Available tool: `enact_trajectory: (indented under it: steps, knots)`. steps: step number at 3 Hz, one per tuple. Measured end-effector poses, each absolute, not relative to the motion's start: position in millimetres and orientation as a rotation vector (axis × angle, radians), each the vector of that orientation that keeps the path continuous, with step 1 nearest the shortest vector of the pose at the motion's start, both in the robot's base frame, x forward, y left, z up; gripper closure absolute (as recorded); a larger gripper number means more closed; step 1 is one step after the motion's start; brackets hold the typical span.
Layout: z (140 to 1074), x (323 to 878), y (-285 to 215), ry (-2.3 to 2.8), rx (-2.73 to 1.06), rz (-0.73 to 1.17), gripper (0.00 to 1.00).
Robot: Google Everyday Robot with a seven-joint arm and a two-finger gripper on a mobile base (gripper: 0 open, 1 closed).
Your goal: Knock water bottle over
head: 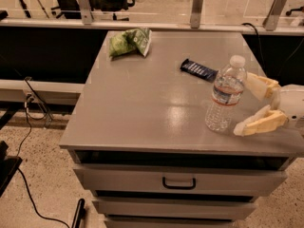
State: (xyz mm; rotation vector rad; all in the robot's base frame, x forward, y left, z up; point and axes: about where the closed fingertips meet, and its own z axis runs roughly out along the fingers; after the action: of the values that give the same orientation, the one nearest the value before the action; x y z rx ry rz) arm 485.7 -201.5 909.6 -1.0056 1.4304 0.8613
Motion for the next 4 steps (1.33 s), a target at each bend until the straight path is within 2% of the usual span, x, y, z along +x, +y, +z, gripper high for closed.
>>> enact_trajectory:
  steps: [4]
  knots:
    - [901, 499, -171, 1.286, -1.106, 0.887, 0.0]
